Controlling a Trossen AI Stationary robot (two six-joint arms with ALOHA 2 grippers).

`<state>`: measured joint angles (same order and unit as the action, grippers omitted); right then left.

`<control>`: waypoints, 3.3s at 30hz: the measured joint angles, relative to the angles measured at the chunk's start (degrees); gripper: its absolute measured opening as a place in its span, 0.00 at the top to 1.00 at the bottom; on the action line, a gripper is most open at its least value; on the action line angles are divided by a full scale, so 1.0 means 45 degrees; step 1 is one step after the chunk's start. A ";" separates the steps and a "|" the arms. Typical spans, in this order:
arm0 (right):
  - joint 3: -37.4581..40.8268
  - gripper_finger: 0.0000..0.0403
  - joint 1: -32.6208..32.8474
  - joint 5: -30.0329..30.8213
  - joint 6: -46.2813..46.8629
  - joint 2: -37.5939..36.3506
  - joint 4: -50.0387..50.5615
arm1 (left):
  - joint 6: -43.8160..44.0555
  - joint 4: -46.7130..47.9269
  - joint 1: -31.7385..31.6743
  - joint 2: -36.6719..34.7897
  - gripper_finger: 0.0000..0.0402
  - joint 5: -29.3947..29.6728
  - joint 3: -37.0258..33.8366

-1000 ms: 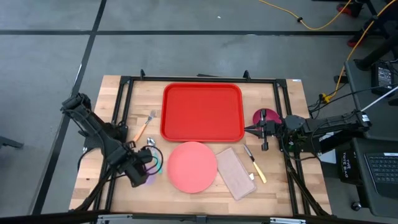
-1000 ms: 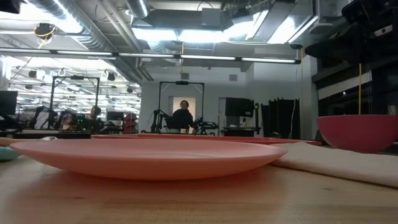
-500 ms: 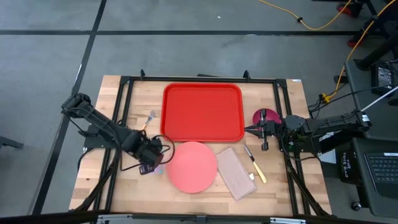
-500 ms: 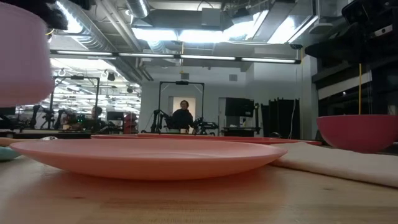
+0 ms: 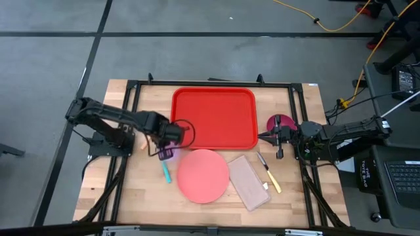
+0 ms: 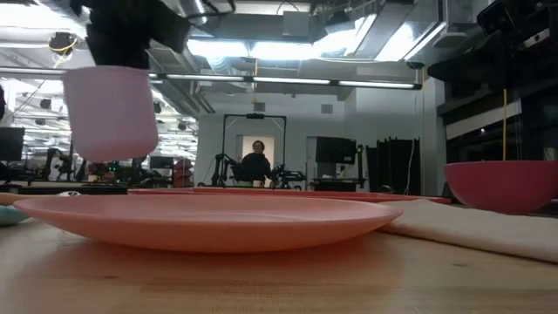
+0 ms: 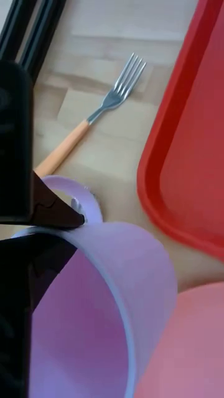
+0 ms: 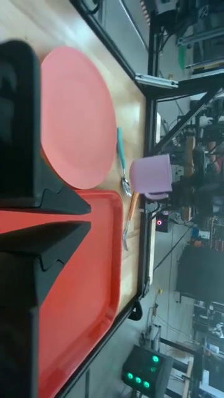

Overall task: Set up tray
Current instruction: Put the violet mug on the red tray

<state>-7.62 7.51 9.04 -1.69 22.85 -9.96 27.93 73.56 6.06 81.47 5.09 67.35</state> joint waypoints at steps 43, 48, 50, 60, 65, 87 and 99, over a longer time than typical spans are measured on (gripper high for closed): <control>0.0000 0.91 0.0000 0.2327 -0.0073 0.0004 0.1137 | -0.5653 0.0425 -0.7514 0.4608 0.99 0.0295 0.6628; 0.0000 0.91 0.0000 0.2414 -0.0063 0.0004 0.1137 | -0.4987 0.1346 -0.8360 0.6125 0.99 -0.0076 0.8673; 0.0000 0.91 0.0000 0.2418 -0.0019 0.0004 0.1137 | -0.4755 0.1499 -0.8661 0.6626 0.99 -0.0364 0.9277; 0.0000 0.91 0.0000 0.2424 0.0612 0.0004 0.1137 | -0.4689 0.1803 -0.9514 0.7605 0.99 -0.0777 0.9734; 0.0000 0.91 0.0000 0.2424 0.0590 0.0000 0.1137 | -0.4426 0.1529 -0.9771 0.7621 0.99 -0.0690 0.9738; 0.0000 0.91 0.0000 0.2420 0.0637 0.0004 0.1841 | -0.4625 0.1214 -1.0307 0.8529 0.99 -0.0858 0.9734; 0.0000 0.91 0.0002 0.2419 0.0631 0.0004 0.1993 | -0.4142 0.0981 -1.0538 0.9185 0.99 -0.0454 0.9734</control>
<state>-7.62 7.52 19.92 1.15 22.87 -0.99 9.29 77.97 -41.36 122.80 3.04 111.15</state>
